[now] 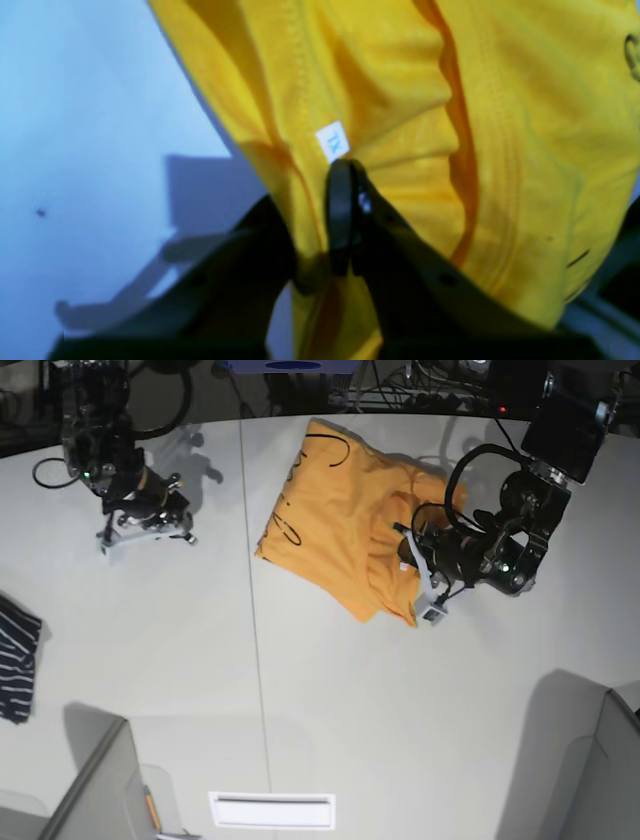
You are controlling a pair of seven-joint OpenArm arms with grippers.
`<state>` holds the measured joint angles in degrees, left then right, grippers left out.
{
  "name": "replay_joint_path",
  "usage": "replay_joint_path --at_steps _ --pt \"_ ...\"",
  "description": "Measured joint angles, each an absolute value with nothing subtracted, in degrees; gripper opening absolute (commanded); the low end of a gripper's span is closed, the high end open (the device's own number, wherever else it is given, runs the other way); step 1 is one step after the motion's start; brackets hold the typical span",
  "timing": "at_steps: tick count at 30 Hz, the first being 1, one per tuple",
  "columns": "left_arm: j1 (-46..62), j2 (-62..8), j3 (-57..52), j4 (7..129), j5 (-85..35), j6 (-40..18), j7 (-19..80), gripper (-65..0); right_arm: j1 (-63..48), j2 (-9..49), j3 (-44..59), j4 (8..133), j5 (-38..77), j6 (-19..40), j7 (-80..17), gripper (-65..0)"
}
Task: Fold the T-shirt properly
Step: 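Hold the shirt edge with the left gripper and rotate the bundle square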
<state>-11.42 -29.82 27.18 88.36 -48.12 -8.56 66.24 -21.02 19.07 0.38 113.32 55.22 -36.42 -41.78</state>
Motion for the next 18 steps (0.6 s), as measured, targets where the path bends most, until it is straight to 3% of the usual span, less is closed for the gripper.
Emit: replay_joint_path --at_steps 15,18 --pt "-33.67 -30.81 56.21 88.51 -47.97 -8.95 65.69 -65.0 -23.38 18.76 5.26 113.32 55.05 -36.42 -41.65 -65.0" --pt "-35.48 -30.46 58.13 88.55 -42.02 -8.99 65.76 -65.0 -23.35 18.76 5.26 113.32 55.09 -36.42 -41.65 -65.0"
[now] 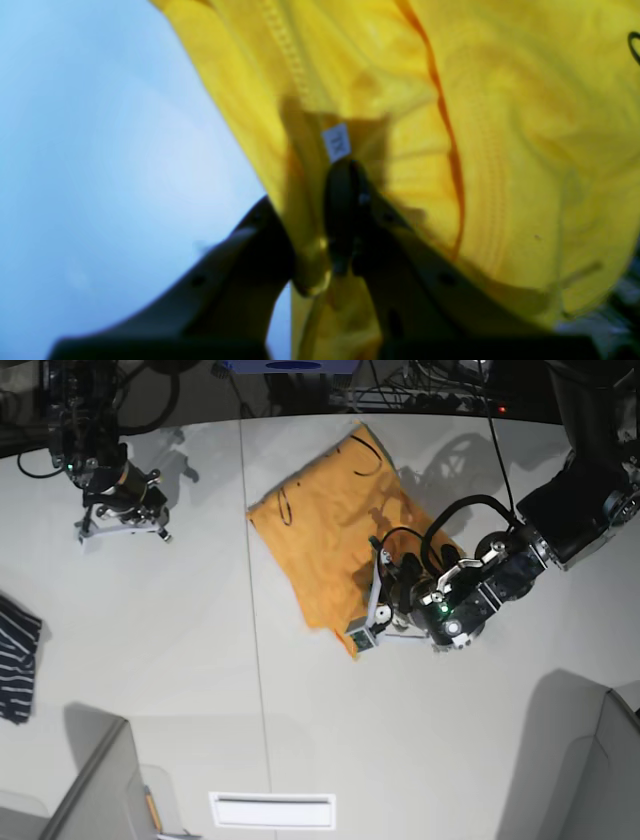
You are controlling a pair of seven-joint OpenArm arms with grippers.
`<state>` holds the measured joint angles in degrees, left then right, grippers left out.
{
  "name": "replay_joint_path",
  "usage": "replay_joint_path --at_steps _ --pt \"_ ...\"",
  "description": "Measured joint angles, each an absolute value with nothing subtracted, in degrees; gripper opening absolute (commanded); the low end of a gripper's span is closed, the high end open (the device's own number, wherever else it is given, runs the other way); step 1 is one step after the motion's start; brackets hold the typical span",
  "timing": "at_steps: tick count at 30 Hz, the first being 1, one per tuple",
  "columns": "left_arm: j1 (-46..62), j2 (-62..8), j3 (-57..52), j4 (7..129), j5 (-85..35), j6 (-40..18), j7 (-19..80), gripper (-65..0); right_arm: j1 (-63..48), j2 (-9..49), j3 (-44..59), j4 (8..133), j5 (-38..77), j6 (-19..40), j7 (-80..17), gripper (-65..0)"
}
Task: Fold the T-shirt properly
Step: 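Hold the shirt edge with the left gripper and rotate the bundle square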
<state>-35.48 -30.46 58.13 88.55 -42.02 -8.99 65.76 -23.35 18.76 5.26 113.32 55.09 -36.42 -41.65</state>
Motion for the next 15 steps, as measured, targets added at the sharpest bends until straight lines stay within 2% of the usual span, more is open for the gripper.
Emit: replay_joint_path --at_steps 2,3,8,12,15 --pt "-35.51 -29.32 58.7 88.77 -36.67 -9.43 66.32 -65.0 -23.2 18.76 5.26 113.32 55.02 -36.42 -41.63 -65.0" --pt "-35.51 -28.69 58.98 88.99 -34.09 -11.4 66.39 -65.0 -23.16 18.76 5.26 113.32 55.05 -36.42 -41.65 -65.0" --pt "-34.09 -24.29 58.52 91.68 -19.22 -26.17 64.69 -65.0 -22.92 18.74 5.26 113.32 55.07 -36.42 -41.65 -65.0" --pt "-30.94 -22.85 58.81 91.48 -7.25 -32.1 59.2 -65.0 -22.92 18.74 5.26 113.32 55.07 -36.42 -41.63 -65.0" --pt "-28.71 -21.69 58.46 90.67 -2.98 -34.2 58.57 -65.0 -22.92 18.74 5.26 113.32 55.05 -36.42 -41.67 -65.0"
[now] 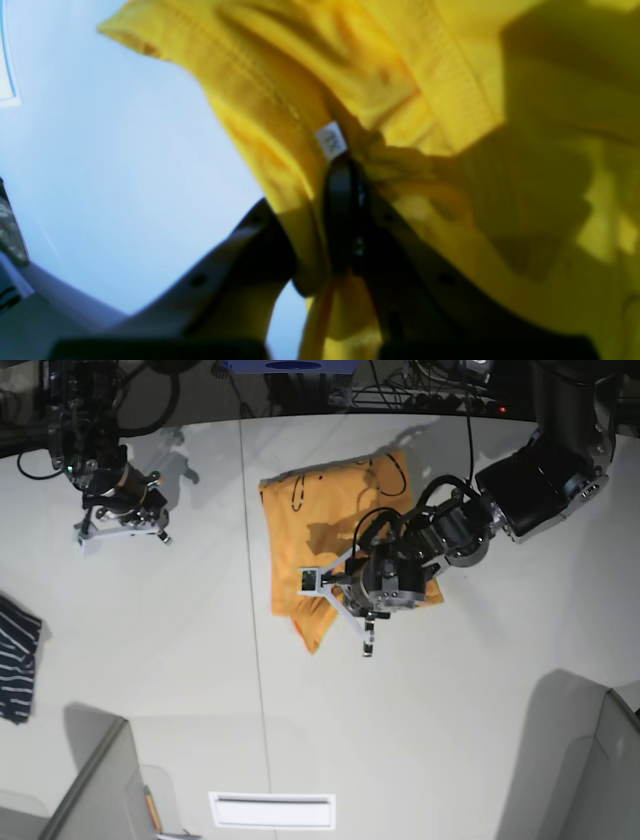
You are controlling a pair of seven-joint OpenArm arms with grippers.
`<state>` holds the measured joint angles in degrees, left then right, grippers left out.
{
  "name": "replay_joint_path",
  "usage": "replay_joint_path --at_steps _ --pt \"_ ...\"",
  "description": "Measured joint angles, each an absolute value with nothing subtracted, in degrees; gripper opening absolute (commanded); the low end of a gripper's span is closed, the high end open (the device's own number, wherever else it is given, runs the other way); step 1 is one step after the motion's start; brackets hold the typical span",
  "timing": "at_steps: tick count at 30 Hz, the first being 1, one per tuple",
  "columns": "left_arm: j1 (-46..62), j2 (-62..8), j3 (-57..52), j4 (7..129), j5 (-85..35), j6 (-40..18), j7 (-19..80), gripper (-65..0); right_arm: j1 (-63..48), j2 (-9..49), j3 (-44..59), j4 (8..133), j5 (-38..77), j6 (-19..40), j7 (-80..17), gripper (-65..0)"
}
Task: Fold the T-shirt properly
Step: 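Hold the shirt edge with the left gripper and rotate the bundle square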
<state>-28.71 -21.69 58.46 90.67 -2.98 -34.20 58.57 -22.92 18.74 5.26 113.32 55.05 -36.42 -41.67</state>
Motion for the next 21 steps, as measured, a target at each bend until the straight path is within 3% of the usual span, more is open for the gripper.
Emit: replay_joint_path --at_steps 13,21 --pt "-28.71 -14.83 58.39 83.7 -2.28 -34.81 58.04 -65.0 -22.79 17.91 5.28 113.32 55.18 -36.42 -41.78 -65.0" --pt "-28.95 -14.46 58.26 81.56 -2.85 -34.79 57.6 -65.0 -22.74 17.8 5.3 113.34 55.07 -36.42 -41.63 -65.0"
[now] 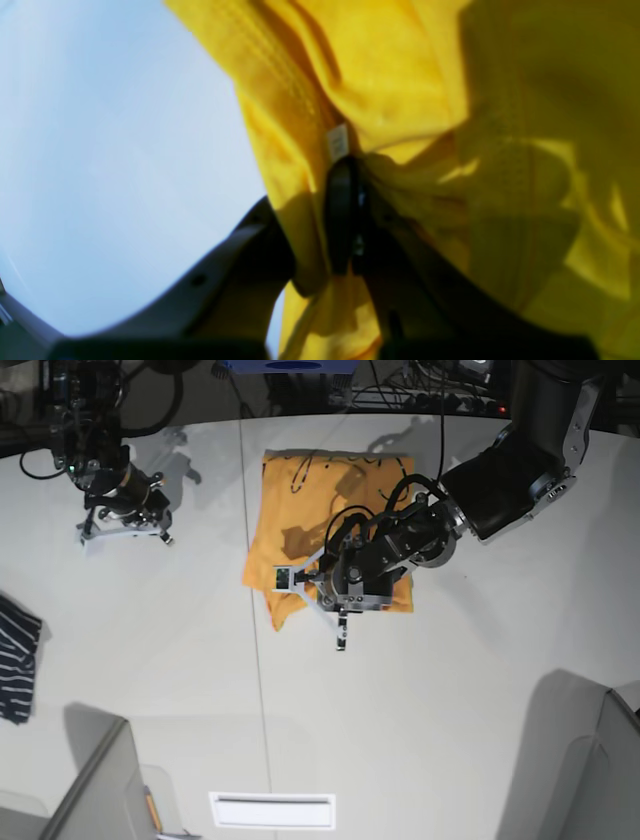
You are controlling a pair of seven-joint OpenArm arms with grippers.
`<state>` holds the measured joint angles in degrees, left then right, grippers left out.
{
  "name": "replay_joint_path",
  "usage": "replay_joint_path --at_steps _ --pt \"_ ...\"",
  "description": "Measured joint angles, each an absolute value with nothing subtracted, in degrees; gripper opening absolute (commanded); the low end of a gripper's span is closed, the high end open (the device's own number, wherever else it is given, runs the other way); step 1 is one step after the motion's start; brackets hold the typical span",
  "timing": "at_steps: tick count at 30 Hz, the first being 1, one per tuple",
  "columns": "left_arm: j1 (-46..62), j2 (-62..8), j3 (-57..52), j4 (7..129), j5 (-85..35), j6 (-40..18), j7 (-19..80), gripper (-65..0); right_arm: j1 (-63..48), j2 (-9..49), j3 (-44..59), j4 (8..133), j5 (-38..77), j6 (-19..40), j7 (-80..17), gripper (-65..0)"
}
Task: Fold the T-shirt properly
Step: 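Hold the shirt edge with the left gripper and rotate the bundle square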
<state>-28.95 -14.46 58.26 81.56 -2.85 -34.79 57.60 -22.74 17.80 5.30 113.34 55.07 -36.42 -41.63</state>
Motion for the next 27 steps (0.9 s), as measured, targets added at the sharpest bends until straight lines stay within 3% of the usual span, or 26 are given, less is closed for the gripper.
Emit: replay_joint_path --at_steps 17,20,23,27 --pt "-30.3 -14.31 58.08 79.72 -3.22 -34.79 57.36 -64.3 -22.72 17.8 5.23 113.36 55.05 -36.42 -41.63 -65.0" --pt "-30.79 -14.28 56.53 79.64 -3.29 -35.03 57.78 -43.4 -22.72 17.8 4.99 113.36 55.07 -36.42 -41.63 -65.0" --pt "-31.44 -13.23 52.03 79.53 -3.01 -35.03 58.37 -26.8 -22.7 17.8 4.99 113.36 55.07 -36.45 -41.65 -65.0" --pt "-32.4 -12.82 47.57 82.32 -2.98 -34.98 58.3 -15.5 -22.59 17.8 4.99 113.36 55.02 -36.42 -41.58 -65.0"
